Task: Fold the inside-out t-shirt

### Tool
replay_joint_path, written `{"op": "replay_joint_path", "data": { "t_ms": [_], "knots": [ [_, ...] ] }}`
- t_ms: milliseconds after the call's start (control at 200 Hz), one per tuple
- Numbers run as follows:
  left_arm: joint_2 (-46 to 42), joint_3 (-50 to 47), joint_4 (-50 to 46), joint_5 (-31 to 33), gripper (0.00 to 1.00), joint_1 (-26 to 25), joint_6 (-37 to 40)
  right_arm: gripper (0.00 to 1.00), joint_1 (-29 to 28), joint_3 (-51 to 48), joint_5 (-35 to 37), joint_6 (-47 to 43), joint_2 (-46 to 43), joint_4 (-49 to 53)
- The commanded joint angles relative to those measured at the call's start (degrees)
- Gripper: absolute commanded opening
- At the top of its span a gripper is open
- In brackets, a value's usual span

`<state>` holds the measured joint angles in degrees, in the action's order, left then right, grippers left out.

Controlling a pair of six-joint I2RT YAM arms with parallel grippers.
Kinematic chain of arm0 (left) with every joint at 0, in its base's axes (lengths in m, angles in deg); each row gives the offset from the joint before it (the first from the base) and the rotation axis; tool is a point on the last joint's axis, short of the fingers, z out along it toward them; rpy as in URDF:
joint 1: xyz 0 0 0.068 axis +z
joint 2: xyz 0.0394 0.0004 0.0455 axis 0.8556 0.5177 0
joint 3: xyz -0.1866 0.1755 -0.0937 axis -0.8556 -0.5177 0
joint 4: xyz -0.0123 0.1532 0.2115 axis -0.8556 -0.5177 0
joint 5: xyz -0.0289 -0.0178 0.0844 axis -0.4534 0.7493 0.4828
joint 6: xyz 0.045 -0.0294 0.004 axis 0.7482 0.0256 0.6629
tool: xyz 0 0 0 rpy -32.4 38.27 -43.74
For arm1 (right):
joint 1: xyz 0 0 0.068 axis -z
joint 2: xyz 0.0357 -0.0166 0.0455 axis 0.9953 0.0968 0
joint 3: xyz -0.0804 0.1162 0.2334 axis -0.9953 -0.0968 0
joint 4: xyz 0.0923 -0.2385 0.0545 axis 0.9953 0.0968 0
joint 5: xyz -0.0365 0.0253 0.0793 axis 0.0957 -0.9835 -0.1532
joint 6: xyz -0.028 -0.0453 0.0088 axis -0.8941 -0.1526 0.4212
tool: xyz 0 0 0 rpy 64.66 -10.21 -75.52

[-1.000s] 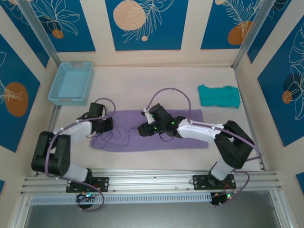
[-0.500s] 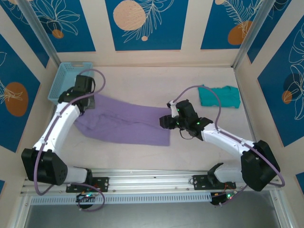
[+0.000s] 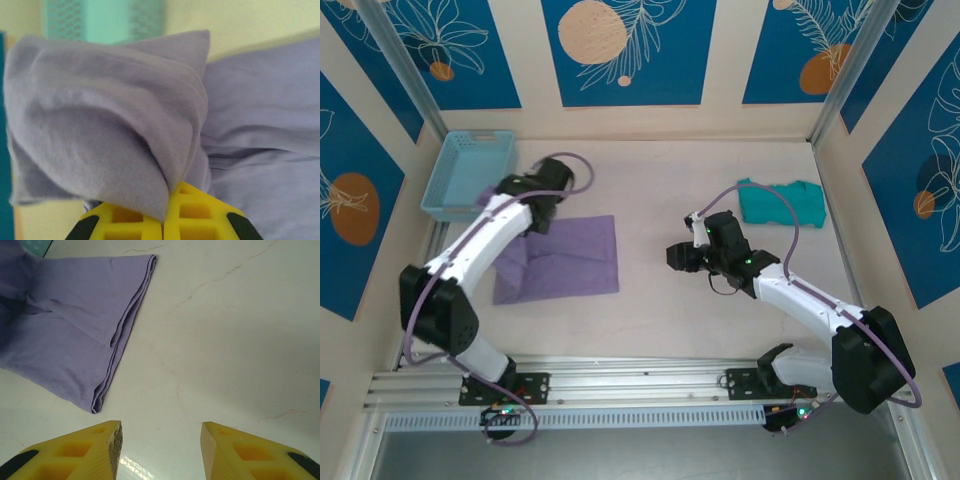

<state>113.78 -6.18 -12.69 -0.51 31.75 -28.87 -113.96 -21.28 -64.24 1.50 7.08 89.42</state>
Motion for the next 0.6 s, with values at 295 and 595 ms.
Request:
{"op": "replay_joint_path", "data": {
  "t_ms": [295, 595],
  "knots": [
    [17.3, 16.8, 3.7, -20.7, 0.61, -16.5, -8.3, 0.48, 2.4, -3.7, 1.2, 2.0, -4.2, 0.6],
    [-12.5, -19.0, 17.2, -31.6, 0.72, -3.4, -10.1, 0.51, -4.2, 3.1, -5.5, 6.3, 10.1, -6.9]
  ]
}}
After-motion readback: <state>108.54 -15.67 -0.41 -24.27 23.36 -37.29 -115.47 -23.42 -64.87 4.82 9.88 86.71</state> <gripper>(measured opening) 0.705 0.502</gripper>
